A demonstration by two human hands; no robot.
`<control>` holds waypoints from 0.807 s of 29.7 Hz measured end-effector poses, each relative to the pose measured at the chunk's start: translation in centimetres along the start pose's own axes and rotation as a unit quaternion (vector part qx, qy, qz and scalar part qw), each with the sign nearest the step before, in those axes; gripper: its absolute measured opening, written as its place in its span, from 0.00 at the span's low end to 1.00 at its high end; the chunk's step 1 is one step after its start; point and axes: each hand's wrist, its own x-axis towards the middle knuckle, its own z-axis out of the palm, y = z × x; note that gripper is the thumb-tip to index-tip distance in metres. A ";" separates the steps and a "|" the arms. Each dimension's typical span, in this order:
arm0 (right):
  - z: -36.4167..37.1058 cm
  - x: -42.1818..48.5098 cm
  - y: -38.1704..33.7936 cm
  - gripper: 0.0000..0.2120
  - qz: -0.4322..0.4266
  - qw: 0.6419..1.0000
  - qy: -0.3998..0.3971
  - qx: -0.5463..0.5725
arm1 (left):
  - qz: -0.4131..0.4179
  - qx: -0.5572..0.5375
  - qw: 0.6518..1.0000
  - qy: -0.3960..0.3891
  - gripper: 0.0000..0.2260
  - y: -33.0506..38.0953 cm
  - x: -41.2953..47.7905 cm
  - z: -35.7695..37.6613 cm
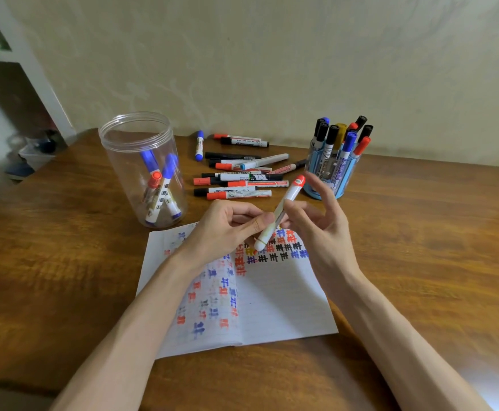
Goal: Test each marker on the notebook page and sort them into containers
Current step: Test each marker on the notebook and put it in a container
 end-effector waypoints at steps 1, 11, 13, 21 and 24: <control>0.2 -0.1 0.0 0.27 0.014 1.000 -0.014 -0.017 | 0.008 0.007 1.000 0.009 0.09 -0.1 0.0 0.0; 0.7 -0.9 0.3 0.10 0.047 0.996 -0.018 -0.073 | -0.012 0.100 0.994 0.033 0.08 -1.2 -0.9 -1.9; 0.8 -1.3 0.7 0.09 0.055 0.994 -0.029 -0.091 | -0.012 0.125 0.992 0.031 0.07 -1.7 -1.3 -2.2; 1.4 -2.4 1.3 0.07 0.047 0.978 -0.033 -0.200 | 0.049 0.191 0.977 0.082 0.07 -2.9 -1.7 -2.3; 1.6 -2.7 1.8 0.06 0.029 0.976 -0.017 -0.217 | 0.071 0.197 0.975 0.077 0.07 -3.1 -1.8 -2.3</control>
